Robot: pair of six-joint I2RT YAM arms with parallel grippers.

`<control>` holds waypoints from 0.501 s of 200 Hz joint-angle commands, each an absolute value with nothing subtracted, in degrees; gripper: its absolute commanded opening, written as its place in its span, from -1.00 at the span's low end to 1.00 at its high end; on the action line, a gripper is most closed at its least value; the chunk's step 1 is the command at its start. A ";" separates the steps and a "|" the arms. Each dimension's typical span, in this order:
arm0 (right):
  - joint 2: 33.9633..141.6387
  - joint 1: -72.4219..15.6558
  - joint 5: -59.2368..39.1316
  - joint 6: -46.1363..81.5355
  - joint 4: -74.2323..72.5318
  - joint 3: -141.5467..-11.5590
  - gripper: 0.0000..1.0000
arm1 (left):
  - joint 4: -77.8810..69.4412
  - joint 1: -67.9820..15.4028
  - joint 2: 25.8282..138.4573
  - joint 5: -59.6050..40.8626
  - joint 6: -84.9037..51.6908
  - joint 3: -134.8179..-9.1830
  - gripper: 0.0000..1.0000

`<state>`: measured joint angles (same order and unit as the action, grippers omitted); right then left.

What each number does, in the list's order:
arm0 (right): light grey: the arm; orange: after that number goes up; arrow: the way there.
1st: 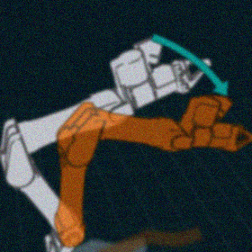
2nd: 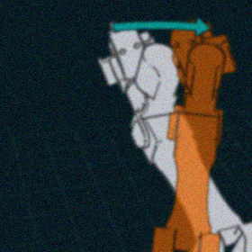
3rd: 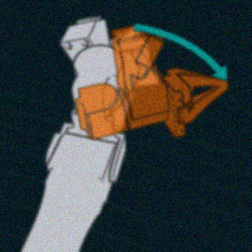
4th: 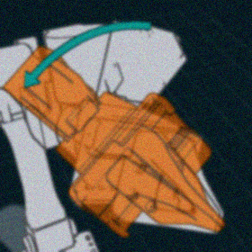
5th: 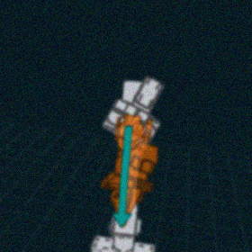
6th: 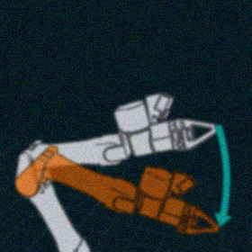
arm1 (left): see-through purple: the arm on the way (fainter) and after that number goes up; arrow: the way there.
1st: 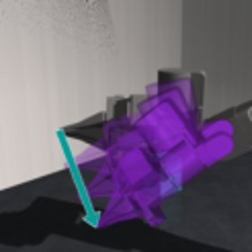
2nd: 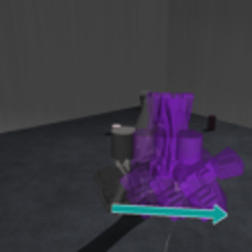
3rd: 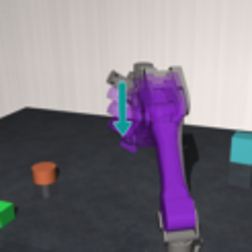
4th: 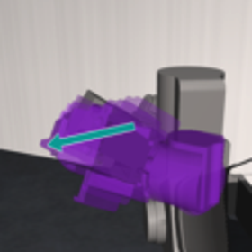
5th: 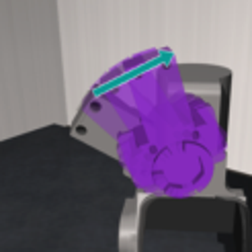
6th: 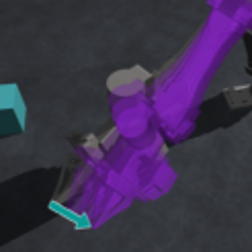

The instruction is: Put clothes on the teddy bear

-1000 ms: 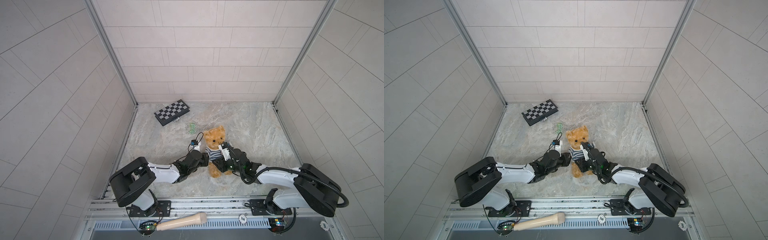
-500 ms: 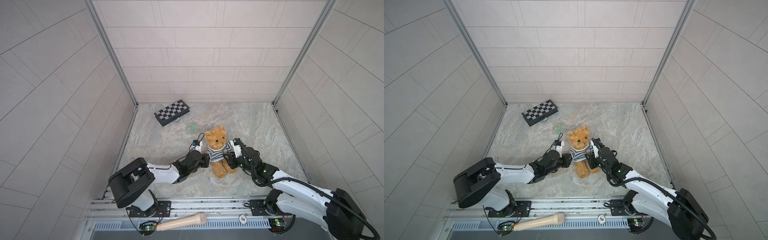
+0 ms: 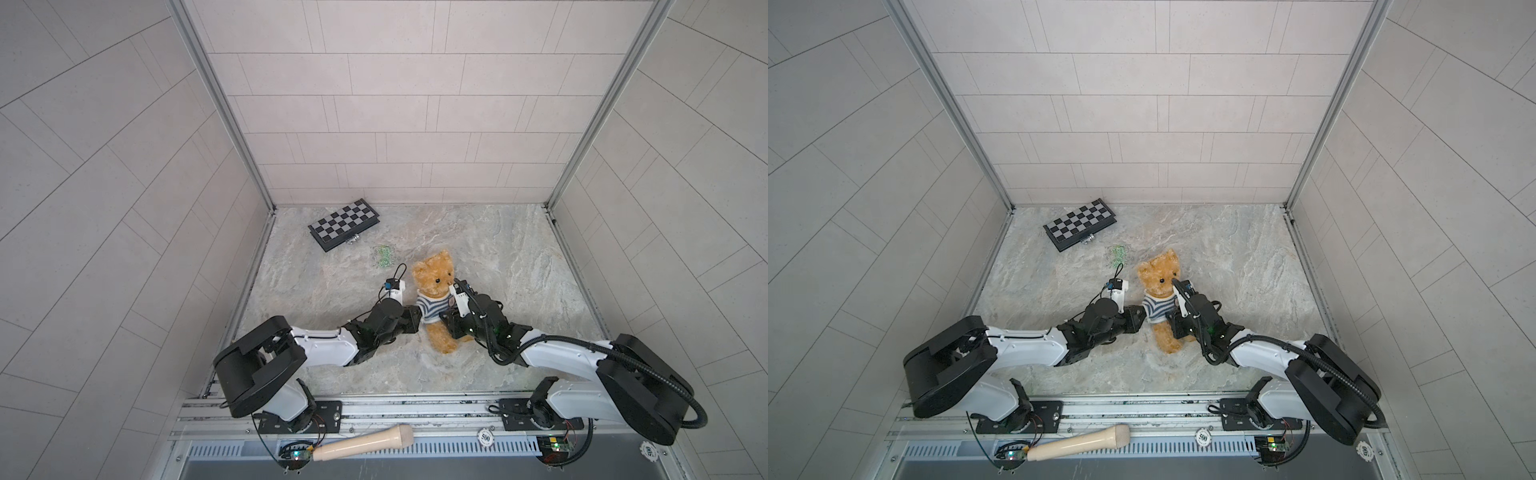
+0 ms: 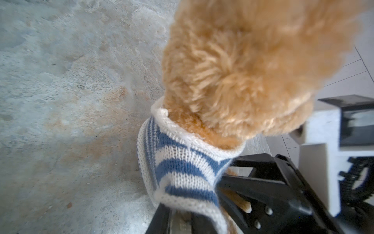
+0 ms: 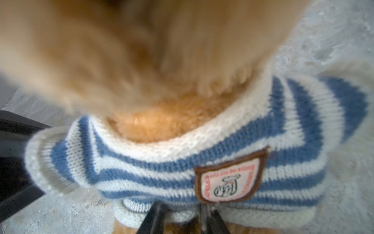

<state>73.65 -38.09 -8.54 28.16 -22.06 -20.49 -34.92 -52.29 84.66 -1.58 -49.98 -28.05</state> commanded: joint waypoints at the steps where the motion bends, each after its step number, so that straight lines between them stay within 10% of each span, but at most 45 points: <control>1: 76.20 -38.07 -9.23 30.31 -25.97 -18.79 -0.37 | -32.22 -51.89 80.99 -0.30 -50.35 -29.54 -0.46; 100: 79.70 -38.06 -9.93 30.96 -28.08 -19.39 -0.40 | -30.95 -48.13 79.51 -4.48 -50.97 -26.45 -0.82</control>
